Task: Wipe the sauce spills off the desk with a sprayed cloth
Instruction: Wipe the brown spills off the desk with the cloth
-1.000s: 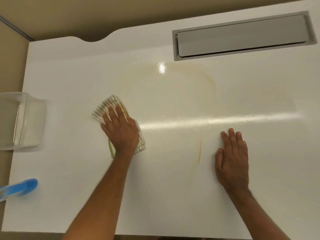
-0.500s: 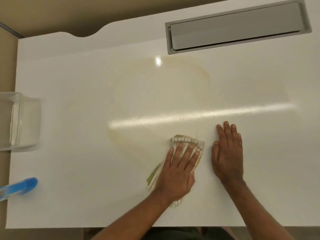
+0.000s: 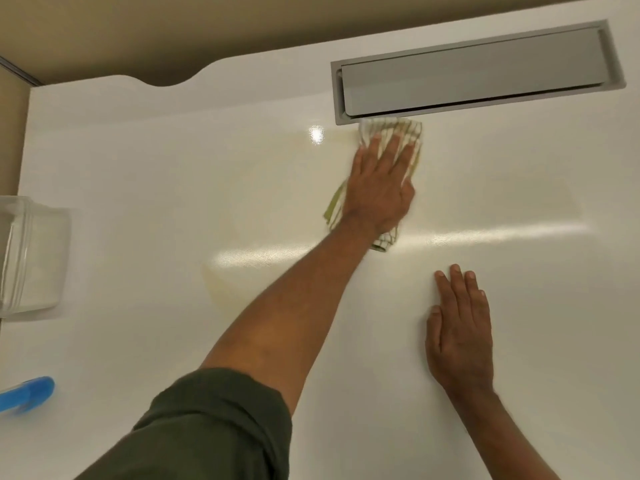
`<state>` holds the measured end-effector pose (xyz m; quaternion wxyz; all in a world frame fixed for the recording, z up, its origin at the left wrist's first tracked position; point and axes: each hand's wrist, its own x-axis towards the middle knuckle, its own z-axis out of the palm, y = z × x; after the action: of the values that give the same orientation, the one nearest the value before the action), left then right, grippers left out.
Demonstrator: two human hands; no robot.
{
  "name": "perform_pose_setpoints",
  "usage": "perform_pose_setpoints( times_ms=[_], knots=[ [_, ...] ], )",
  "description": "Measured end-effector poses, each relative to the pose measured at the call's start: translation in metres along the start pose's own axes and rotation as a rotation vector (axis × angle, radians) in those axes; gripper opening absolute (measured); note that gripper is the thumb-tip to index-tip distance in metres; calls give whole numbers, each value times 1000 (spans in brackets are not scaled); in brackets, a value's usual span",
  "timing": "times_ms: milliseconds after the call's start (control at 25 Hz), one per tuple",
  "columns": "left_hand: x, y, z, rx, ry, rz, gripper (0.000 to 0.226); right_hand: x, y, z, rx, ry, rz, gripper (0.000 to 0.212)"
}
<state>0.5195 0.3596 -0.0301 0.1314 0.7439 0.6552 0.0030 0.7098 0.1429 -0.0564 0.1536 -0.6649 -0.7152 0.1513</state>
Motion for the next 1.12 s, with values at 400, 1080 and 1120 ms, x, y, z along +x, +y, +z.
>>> perform_pose_setpoints(
  times_ms=[400,1080,1120],
  knots=[
    [-194,-232,-18,40,153,-636,62,0,0,1,-40,5,-9,57],
    [-179,-135,17,52,149,-258,68,1,-2,-1,-54,-3,-26,57],
    [-194,-165,13,71,164,-370,67,1,-2,0,-55,-3,-27,57]
  ],
)
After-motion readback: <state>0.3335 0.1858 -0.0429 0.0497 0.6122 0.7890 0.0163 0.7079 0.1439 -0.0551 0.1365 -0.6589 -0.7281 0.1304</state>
